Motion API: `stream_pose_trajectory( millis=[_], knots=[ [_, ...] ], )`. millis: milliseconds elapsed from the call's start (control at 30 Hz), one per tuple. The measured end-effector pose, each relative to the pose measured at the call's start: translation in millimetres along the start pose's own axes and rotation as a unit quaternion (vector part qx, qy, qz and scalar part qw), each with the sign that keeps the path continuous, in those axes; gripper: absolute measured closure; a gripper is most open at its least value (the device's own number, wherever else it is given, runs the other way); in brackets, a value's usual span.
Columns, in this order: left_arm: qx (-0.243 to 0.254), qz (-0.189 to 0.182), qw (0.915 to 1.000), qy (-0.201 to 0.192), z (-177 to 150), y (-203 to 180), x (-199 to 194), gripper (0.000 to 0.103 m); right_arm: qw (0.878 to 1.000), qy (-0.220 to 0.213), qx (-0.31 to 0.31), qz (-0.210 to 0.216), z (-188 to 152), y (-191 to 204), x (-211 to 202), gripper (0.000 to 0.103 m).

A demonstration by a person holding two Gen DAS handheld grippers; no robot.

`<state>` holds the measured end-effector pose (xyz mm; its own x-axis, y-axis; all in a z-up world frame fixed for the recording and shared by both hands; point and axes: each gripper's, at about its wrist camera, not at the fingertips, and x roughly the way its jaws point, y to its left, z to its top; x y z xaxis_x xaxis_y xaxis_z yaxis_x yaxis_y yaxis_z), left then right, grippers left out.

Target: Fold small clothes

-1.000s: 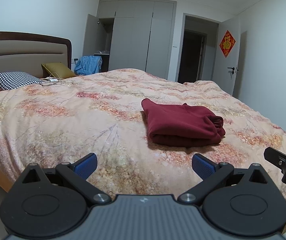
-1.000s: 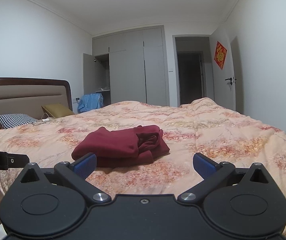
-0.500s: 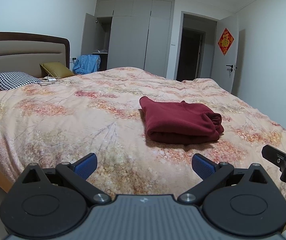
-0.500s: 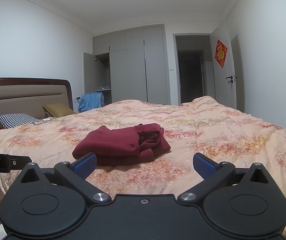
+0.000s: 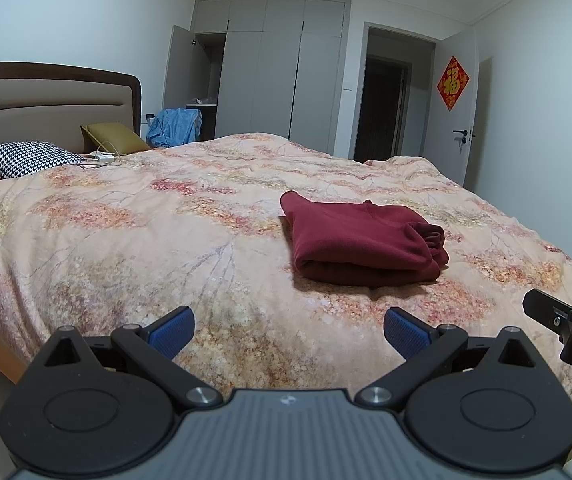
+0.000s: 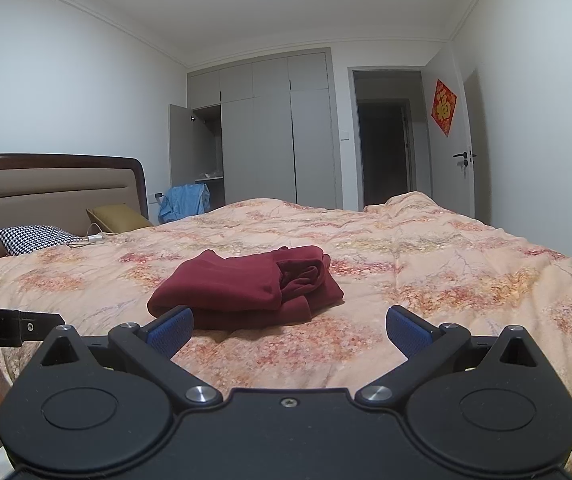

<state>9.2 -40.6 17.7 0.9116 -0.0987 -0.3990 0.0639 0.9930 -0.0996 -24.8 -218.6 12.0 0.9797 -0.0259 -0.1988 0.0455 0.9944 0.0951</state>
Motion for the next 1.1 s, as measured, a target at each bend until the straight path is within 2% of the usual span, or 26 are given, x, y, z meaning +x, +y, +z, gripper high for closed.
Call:
stream_pose_trajectory(
  millis=[900,1100],
  knots=[
    [-0.002,0.001,1.0,0.007,-5.2,-0.4,-0.2,0.0,1.0,0.006,-0.001,0.004,-3.5,1.7,0.5,0.001],
    [-0.018,0.005,0.9997,0.013,-7.3,-3.2,1.7,0.0,1.0,0.007,-0.001,0.004,-3.7,1.9,0.6,0.001]
  ],
)
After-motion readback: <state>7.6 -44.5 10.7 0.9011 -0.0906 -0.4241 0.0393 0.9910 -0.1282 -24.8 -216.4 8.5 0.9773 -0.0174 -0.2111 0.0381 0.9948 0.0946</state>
